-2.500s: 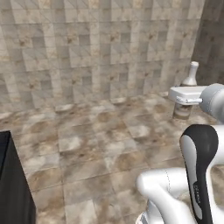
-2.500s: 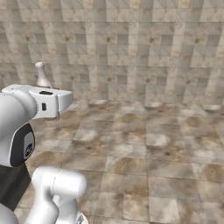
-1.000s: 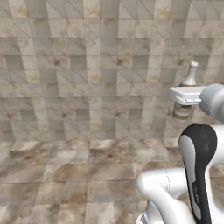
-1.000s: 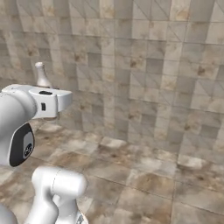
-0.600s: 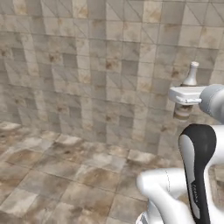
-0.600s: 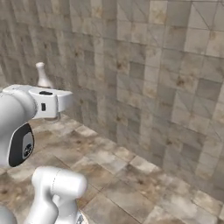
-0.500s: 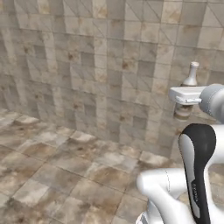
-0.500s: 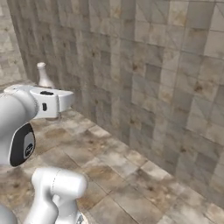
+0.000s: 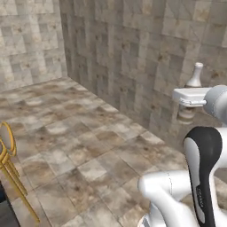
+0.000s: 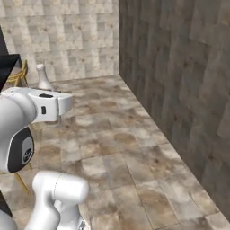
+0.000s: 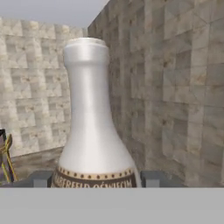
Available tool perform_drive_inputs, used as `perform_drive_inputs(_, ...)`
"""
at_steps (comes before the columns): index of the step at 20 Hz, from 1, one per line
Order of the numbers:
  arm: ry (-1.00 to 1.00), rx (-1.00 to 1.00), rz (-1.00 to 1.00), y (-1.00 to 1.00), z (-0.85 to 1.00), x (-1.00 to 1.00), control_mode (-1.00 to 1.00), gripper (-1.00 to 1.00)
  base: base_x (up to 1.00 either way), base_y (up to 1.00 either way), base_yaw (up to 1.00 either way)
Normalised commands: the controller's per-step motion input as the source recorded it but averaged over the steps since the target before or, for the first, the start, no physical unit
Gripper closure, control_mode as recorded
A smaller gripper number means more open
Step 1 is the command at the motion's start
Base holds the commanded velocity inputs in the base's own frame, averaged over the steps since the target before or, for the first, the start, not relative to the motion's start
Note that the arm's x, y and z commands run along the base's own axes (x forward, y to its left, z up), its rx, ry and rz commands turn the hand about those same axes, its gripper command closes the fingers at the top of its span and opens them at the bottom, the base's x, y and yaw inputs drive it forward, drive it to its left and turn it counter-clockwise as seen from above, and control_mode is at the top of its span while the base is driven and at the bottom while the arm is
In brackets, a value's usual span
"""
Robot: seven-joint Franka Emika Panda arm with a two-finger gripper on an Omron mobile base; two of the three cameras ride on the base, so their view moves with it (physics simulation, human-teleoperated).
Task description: Open the cabinet directly in front. Then move the liquor and the mug to the dining counter with the jar on it.
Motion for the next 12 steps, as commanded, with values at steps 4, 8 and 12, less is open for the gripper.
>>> perform_drive_inputs(4, 0.00, 0.00, 0.00, 0.00, 0.00, 0.00, 1.00, 1.00, 1.00, 0.00, 0.47)
perform_drive_inputs(8, 0.00, 0.00, 0.00, 0.00, 0.00, 0.00, 1.00, 1.00, 1.00, 0.00, 0.35)
perform_drive_inputs(12, 0.00, 0.00, 0.00, 0.00, 0.00, 0.00, 1.00, 1.00, 1.00, -0.02, 0.28)
